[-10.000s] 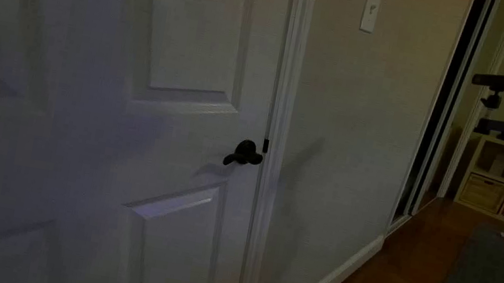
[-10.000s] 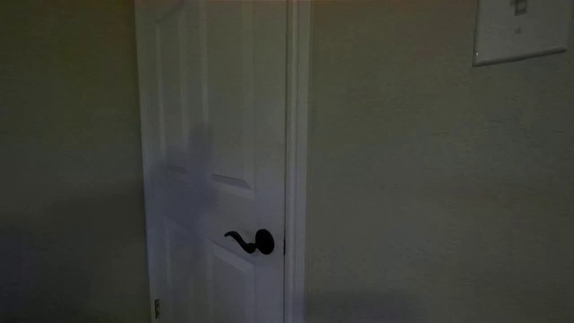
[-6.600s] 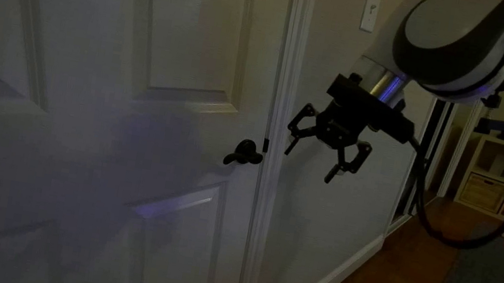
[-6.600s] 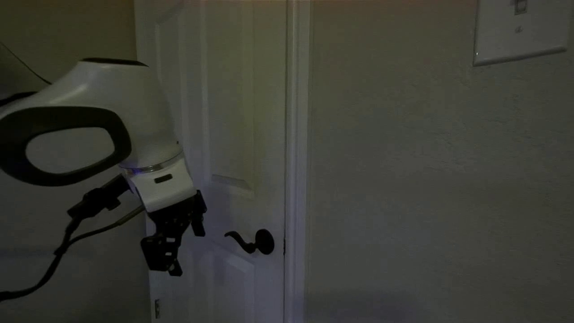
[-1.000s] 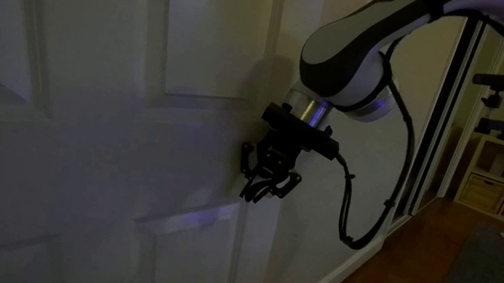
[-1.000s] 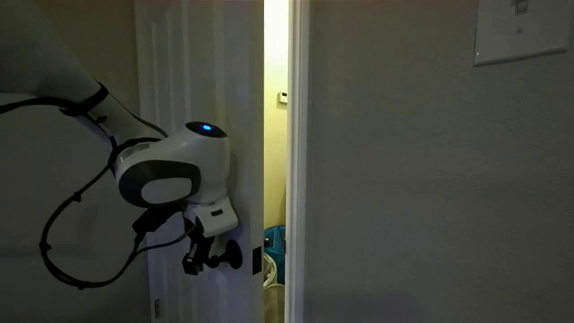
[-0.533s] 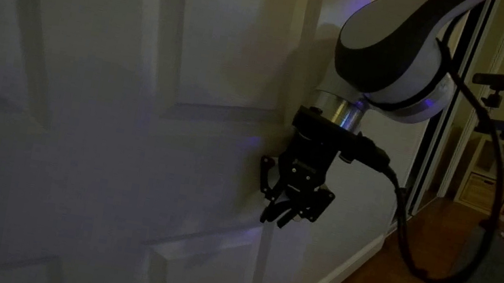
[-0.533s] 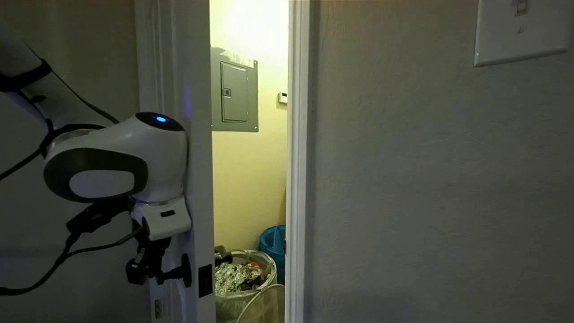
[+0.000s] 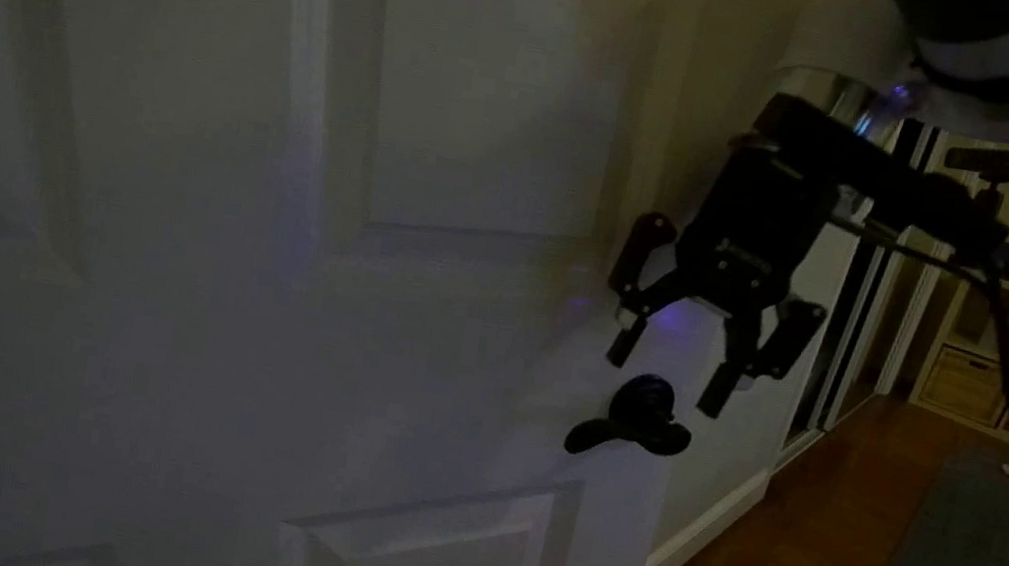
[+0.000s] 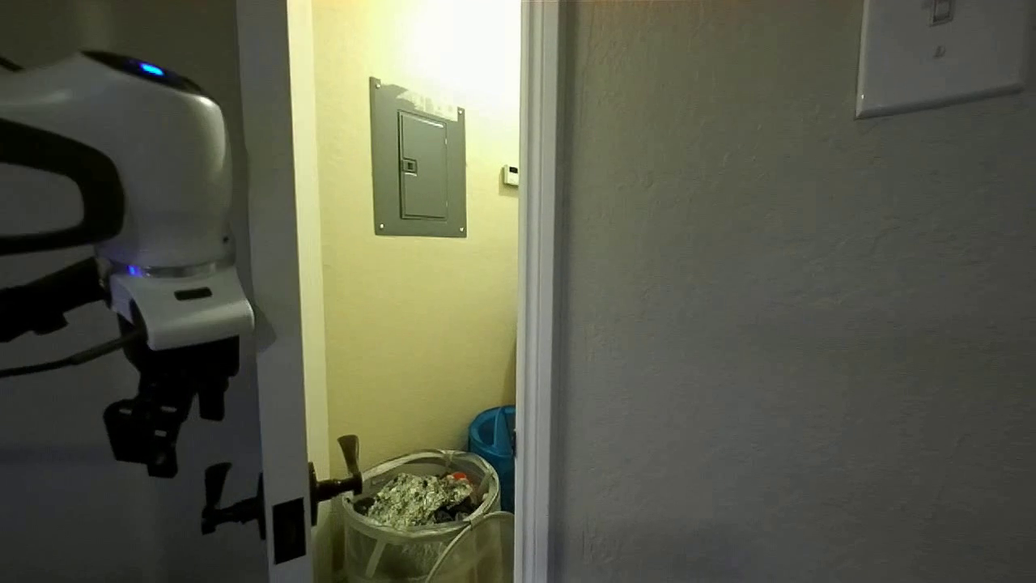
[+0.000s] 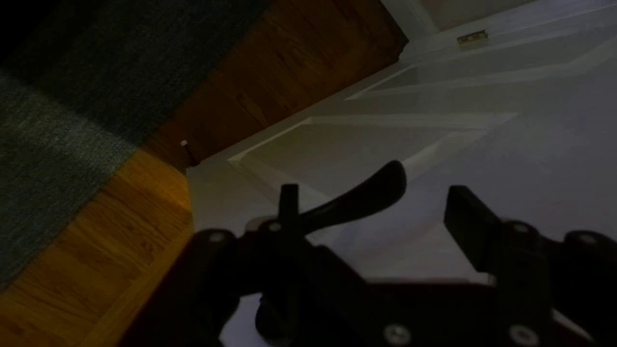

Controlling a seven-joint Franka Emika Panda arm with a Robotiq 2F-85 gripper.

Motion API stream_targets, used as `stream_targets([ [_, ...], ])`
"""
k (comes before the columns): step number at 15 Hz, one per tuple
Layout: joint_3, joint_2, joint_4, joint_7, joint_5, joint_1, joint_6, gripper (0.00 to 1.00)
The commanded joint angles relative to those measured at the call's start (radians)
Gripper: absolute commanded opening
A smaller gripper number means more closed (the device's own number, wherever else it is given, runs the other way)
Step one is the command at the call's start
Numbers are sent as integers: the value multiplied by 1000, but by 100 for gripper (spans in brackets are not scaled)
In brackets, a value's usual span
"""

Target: Open the door

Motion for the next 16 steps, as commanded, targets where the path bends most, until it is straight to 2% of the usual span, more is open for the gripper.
stream_targets([
  [1,-38,-244,-138,2,-64,-10,-139,100],
  [4,-54,-373,-166,17,-148,-30,-285,100],
  [9,-74,-529,-166,-28,-159,-49,-498,100],
  [12,-80,-582,-170,-23,-135,-64,-537,100],
  [13,-58,-521,-130,-13,-146,-64,-514,100],
  [16,-62,-549,-138,-14,-145,-71,-522,100],
])
